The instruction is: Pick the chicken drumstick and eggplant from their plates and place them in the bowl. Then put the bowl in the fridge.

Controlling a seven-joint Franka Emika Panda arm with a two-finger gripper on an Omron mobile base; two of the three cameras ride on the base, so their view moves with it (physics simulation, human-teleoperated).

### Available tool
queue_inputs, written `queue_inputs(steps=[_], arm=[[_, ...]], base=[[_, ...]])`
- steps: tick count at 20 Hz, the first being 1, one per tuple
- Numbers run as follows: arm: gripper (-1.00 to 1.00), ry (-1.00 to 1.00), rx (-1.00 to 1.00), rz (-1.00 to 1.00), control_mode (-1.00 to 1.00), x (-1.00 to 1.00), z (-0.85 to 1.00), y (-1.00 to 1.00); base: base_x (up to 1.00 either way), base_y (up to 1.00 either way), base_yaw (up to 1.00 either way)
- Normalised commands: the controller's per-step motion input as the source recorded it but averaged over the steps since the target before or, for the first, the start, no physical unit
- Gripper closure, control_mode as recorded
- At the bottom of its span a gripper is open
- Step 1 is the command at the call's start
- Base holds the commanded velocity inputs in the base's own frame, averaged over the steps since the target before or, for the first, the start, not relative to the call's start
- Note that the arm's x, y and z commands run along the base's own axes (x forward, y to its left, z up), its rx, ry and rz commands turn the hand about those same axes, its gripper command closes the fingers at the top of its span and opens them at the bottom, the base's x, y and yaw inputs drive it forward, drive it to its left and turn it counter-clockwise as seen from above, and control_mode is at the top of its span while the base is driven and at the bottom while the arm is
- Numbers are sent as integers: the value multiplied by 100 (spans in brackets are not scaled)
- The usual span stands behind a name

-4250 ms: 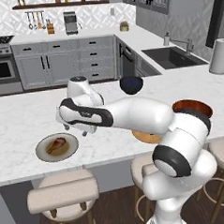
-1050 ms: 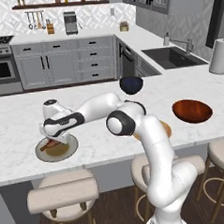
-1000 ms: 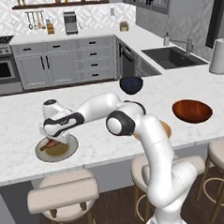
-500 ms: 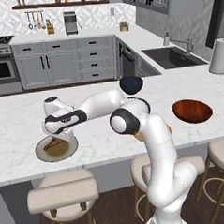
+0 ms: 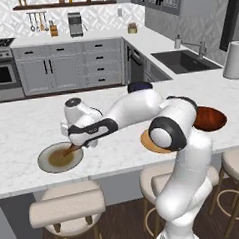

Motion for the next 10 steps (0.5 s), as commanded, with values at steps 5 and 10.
queue_inputs(steps=[5,10], arm=[[100,-11,15,0,-100,-58,53,-100],[100,2,7,-1,-100,-12,89,-100]], base=[[0,0,0],[0,0,0]])
